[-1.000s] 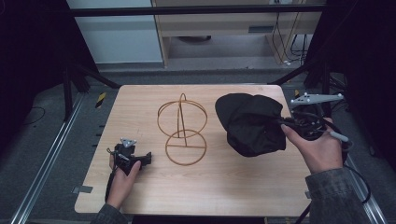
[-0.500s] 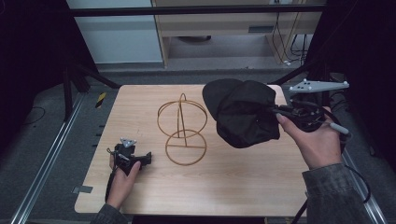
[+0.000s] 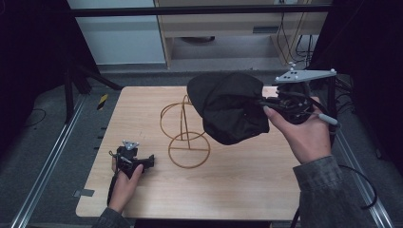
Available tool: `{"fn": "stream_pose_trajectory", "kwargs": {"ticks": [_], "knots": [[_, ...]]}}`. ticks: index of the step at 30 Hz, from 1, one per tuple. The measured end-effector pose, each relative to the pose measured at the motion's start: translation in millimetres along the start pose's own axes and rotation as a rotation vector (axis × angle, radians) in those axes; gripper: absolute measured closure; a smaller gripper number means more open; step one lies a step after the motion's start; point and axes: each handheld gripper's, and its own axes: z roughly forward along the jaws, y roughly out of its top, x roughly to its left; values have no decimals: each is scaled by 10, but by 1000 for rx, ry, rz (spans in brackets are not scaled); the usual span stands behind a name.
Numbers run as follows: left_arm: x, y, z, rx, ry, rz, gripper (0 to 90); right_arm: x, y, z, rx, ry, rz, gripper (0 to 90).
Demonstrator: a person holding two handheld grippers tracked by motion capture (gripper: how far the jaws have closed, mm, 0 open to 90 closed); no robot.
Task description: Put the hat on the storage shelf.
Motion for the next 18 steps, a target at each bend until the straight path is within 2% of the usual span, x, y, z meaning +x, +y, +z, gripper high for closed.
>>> {"fn": "stream_pose_trajectory", "kwargs": {"ticks": [6, 18], "knots": [[-1, 0, 0, 0, 0, 0, 0, 148, 103, 173, -8, 36, -19, 842], [-6, 1, 3, -1, 1, -1, 0, 348, 197, 574, 30, 73, -51, 837]]}}
